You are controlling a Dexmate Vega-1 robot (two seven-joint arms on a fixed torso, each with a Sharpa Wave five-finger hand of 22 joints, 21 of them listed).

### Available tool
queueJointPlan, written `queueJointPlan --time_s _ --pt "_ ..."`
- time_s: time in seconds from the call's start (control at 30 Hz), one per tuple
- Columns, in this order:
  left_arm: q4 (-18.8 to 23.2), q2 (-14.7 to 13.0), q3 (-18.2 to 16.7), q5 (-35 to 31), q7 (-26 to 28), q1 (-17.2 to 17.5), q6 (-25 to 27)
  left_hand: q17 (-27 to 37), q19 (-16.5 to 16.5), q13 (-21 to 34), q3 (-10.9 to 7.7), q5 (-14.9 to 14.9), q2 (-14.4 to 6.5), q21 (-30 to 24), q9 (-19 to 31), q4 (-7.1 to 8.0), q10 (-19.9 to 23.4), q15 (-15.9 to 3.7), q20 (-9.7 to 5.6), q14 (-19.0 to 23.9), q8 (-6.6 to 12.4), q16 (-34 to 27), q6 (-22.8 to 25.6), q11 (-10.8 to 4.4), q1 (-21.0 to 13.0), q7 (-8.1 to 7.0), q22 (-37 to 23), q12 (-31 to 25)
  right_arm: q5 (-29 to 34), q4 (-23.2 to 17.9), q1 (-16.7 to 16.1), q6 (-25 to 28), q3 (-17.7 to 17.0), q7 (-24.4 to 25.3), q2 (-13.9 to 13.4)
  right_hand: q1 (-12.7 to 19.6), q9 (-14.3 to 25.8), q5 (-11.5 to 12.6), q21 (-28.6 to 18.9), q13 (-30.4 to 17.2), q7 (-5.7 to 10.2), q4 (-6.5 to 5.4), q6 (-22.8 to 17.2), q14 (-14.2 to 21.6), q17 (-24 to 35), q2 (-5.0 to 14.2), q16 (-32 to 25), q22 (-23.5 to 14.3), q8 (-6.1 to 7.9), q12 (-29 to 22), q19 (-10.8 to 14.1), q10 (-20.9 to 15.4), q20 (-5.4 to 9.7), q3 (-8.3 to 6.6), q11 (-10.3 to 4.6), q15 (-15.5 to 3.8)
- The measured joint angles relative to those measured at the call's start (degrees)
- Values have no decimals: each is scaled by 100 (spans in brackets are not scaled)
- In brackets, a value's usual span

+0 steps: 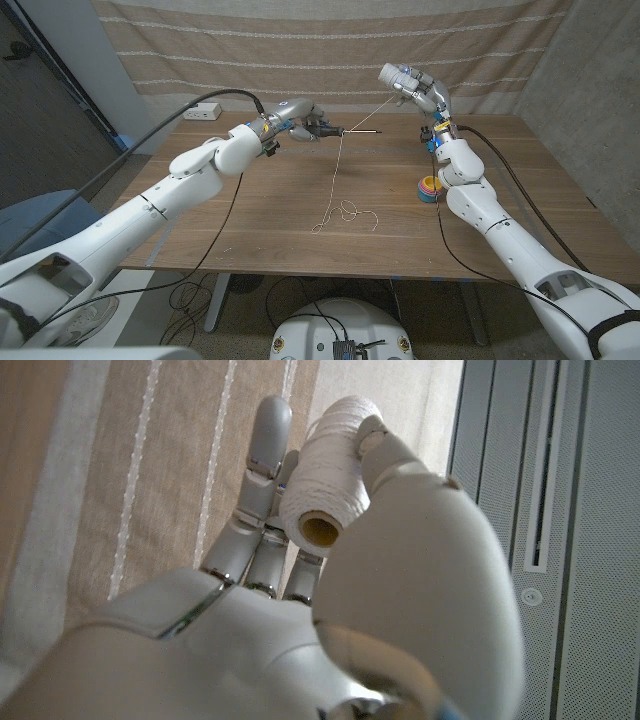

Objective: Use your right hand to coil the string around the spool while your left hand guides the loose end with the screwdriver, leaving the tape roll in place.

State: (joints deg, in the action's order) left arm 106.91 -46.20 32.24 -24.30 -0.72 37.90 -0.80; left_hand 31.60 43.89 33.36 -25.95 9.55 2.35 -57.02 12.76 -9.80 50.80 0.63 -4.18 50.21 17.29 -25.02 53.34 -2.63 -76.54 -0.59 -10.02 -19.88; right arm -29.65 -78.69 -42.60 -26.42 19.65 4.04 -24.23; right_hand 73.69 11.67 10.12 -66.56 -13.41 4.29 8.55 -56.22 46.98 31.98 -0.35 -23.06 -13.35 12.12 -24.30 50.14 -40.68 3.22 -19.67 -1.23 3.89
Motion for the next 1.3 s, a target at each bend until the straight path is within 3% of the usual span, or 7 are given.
queueJointPlan --time_s 0.17,0.23,0.37,0.57,0.6,0.9,1.3 --pt "106 -47 -117 116 7 45 -1 0 15 -1 -16 -1 0 -22 23 -16 15 0 -14 0 -4 1 0 15 0 0 2 4 605 -114 -138 269 36 666 -174 -1 0 0 0 0 0 1 0 0 0 1 0 17 0 21 0 -21 0 1 -21 0" --pt "106 -47 -117 132 8 45 1 0 19 10 -16 -2 0 -21 26 -16 15 0 -18 0 -5 2 0 15 0 0 3 4 605 -180 -185 269 46 666 -232 -1 0 0 -44 0 0 1 0 0 -2 1 0 32 0 23 0 -21 0 2 -21 0" --pt "182 -76 -183 130 7 47 44 0 8 26 -16 -2 0 -21 26 -16 34 0 -29 0 -10 22 1 -2 0 0 4 40 1216 -337 -304 624 72 1284 -374 -2 0 0 -44 -1 0 5 0 0 0 2 1 58 -1 33 0 -21 0 5 -21 0" --pt "249 -94 -223 54 8 10 122 0 8 25 -16 -4 1 -21 26 -16 47 -1 -29 0 -27 36 2 -15 -1 0 5 45 1390 -562 -472 766 113 1453 -586 -7 0 0 -88 -1 0 -10 0 0 29 8 45 85 -2 42 0 -21 0 -11 -21 0" --pt "252 -94 -224 48 8 9 126 0 8 25 -16 -4 1 -21 26 -16 47 -1 -29 0 -27 40 2 -15 -1 0 5 45 1597 -609 -501 1056 124 1591 -634 -7 0 -1 -88 -1 0 -10 0 0 30 8 45 85 -2 43 0 -21 0 -11 -21 0" --pt "305 -94 -262 -86 64 -63 217 4 7 51 -16 -9 15 -19 25 -16 46 -1 -28 0 -33 34 21 -15 -15 0 0 48 1622 -918 -669 1470 245 1310 -997 21 0 -21 -127 -1 31 -10 -31 0 29 39 62 134 -3 54 0 -21 0 -11 -21 0" --pt "313 -59 -285 -272 172 -152 379 15 0 52 -15 0 13 -44 44 -15 46 -1 -21 0 -70 19 21 -15 -13 0 -1 82 1096 -1342 -835 2138 364 312 -1590 12 21 6 -177 -1 30 -11 -31 0 60 49 90 164 -20 50 0 -21 0 -8 -21 0"
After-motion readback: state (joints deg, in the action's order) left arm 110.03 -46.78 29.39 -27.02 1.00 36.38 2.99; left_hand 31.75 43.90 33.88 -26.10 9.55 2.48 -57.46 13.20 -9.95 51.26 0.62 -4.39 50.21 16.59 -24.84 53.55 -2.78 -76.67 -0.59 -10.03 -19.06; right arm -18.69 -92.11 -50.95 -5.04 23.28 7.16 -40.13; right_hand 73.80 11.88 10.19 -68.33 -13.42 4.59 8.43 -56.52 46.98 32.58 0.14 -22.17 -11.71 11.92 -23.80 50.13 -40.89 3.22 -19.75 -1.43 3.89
